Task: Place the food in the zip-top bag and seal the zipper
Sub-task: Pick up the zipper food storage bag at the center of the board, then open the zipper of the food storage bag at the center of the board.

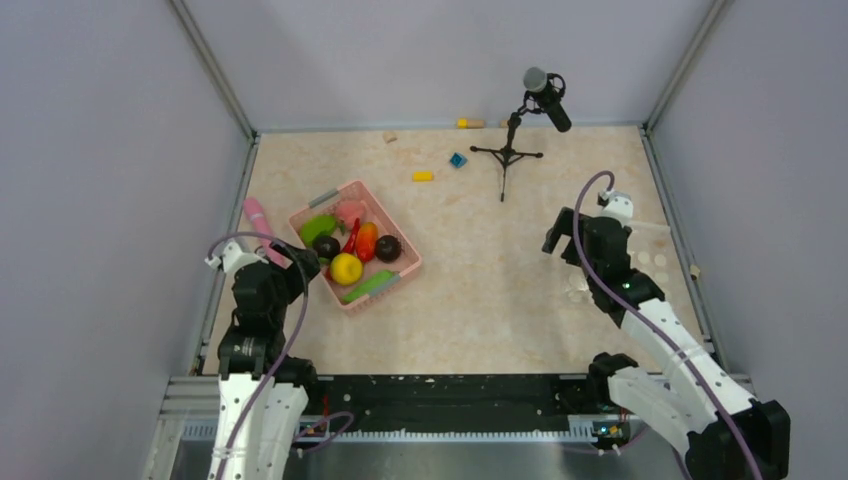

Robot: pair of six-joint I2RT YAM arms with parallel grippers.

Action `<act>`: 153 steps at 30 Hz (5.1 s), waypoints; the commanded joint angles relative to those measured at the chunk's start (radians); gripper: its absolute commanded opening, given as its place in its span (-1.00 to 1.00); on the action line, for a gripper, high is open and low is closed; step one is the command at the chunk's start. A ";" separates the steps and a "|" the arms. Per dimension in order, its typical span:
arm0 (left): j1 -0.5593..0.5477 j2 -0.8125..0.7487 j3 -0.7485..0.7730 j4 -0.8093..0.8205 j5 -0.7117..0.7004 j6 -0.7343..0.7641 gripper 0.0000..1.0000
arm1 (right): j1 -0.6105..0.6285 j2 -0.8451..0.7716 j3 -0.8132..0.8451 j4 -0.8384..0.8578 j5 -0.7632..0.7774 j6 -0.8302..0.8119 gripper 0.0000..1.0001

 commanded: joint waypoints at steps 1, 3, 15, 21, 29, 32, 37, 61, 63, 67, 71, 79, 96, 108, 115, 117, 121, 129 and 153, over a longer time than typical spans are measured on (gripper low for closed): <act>-0.018 0.016 -0.005 0.042 0.032 -0.008 0.96 | 0.001 -0.065 -0.032 0.049 0.009 0.021 0.97; -0.018 0.018 -0.019 0.074 0.086 0.018 0.96 | 0.001 -0.067 -0.053 0.074 0.006 0.007 0.97; -0.019 0.075 -0.023 0.106 0.157 0.046 0.96 | 0.001 0.459 0.222 -0.177 0.212 -0.044 0.97; -0.018 0.075 -0.025 0.101 0.156 0.043 0.96 | 0.000 0.699 0.321 -0.255 0.257 -0.039 0.78; -0.017 0.065 -0.028 0.104 0.148 0.036 0.96 | 0.001 0.792 0.359 -0.311 0.355 0.004 0.58; -0.017 0.065 -0.030 0.106 0.145 0.036 0.96 | 0.001 0.795 0.358 -0.326 0.378 0.020 0.49; -0.018 0.067 -0.026 0.102 0.145 0.037 0.96 | 0.000 0.805 0.355 -0.335 0.398 0.018 0.28; -0.018 0.056 -0.085 0.236 0.424 0.018 0.96 | 0.297 0.316 0.125 0.067 -0.136 -0.334 -1.00; -0.019 0.075 -0.102 0.290 0.502 0.003 0.96 | 0.341 0.247 0.069 0.127 -0.232 -0.359 -1.00; -0.023 0.134 -0.139 0.427 0.655 -0.050 0.96 | 0.363 0.105 -0.077 0.335 -0.477 -0.396 -1.00; -0.057 0.198 -0.158 0.538 0.726 -0.099 0.96 | 0.385 0.000 -0.210 0.511 -0.684 -0.446 -1.00; -0.350 0.393 -0.096 0.628 0.554 -0.095 0.96 | 0.427 -0.080 -0.296 0.611 -0.856 -0.537 -1.00; -0.450 0.553 -0.057 0.701 0.427 -0.257 0.93 | 0.456 -0.184 -0.373 0.654 -1.011 -0.613 -1.00; -0.480 0.664 0.011 0.745 0.452 -0.281 0.84 | 0.466 -0.178 -0.367 0.649 -1.005 -0.615 -1.00; -0.525 0.785 0.061 0.781 0.495 -0.287 0.78 | 0.473 -0.179 -0.369 0.645 -1.015 -0.621 -1.00; -0.528 0.792 0.067 0.779 0.496 -0.288 0.77 | 0.474 -0.179 -0.369 0.642 -1.013 -0.624 -1.00; -0.529 0.768 0.065 0.759 0.469 -0.283 0.75 | 0.476 -0.179 -0.370 0.642 -1.010 -0.627 -1.00; -0.572 0.785 0.075 0.801 0.471 -0.286 0.46 | 0.477 -0.170 -0.368 0.657 -1.014 -0.630 -1.00; -0.610 0.726 0.572 0.398 0.319 0.388 -1.00 | 0.476 -0.299 -0.227 0.482 -0.486 -0.180 0.97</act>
